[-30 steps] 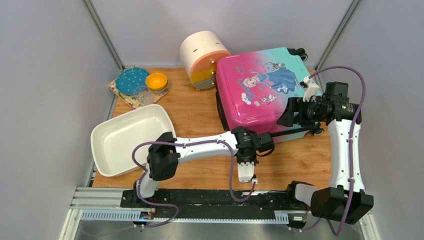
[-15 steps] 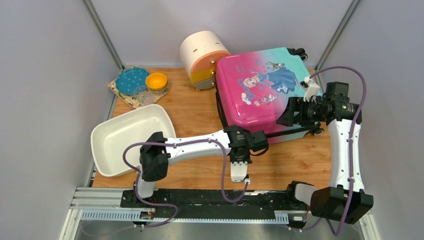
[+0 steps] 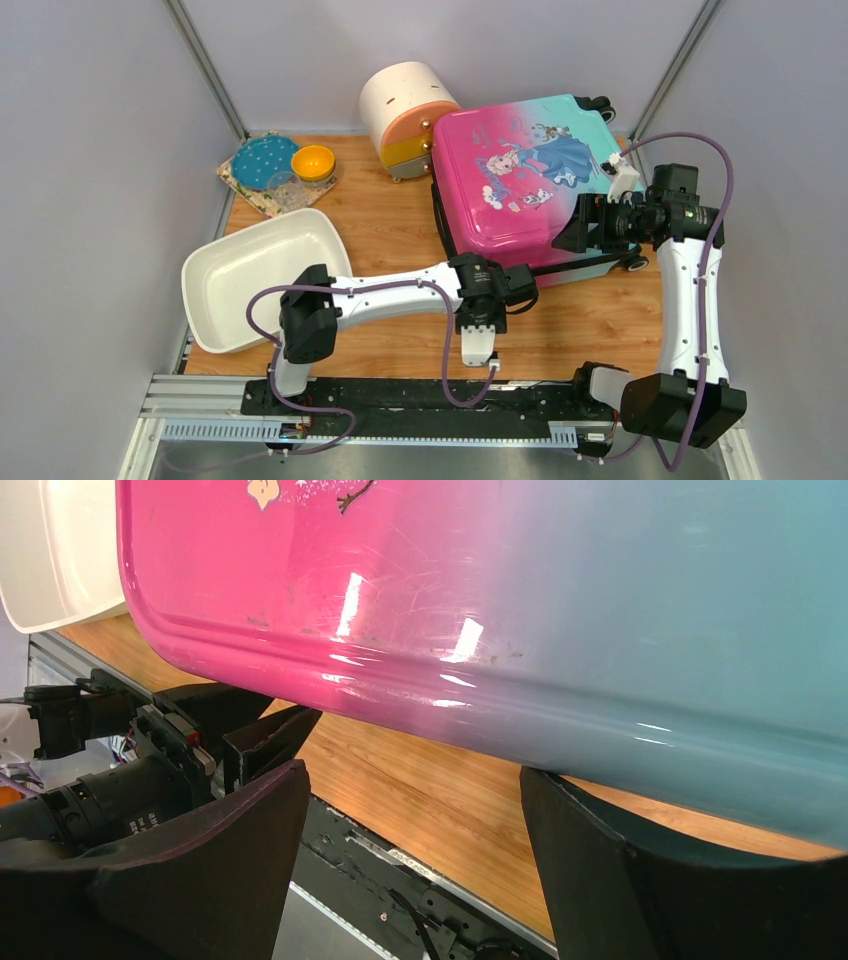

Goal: Open, take out, and arrange the luggage

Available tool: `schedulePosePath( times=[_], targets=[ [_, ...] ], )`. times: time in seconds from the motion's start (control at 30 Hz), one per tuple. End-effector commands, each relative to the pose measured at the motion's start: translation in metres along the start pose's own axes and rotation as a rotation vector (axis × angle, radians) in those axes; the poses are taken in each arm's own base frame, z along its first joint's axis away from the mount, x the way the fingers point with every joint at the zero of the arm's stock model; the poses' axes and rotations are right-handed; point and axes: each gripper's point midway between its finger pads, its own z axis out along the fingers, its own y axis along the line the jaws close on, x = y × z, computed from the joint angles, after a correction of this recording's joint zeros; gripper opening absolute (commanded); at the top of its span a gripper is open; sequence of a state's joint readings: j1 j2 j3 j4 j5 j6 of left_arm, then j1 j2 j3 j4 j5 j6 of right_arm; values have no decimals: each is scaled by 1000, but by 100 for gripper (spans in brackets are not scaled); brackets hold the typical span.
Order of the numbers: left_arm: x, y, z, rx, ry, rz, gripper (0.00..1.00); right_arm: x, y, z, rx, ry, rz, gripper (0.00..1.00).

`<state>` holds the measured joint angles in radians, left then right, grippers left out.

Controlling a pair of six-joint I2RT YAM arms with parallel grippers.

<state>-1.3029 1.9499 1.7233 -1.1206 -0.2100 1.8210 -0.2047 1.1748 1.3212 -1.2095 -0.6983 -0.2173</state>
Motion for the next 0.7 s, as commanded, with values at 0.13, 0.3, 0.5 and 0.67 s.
schedulePosePath(
  times=[0.13,0.3,0.5,0.67],
  targets=[
    [7,-1,10,37,43,32,49,-46,0,3,-43,-153,-146,85],
    [16,-4,17,63,75,31,43,-46,-1,3,-40,-153,-144,85],
    [20,-7,25,72,98,34,37,-46,-2,4,-41,-152,-139,85],
    [21,-11,20,75,107,37,8,-45,-3,5,-42,-147,-133,85]
  ],
)
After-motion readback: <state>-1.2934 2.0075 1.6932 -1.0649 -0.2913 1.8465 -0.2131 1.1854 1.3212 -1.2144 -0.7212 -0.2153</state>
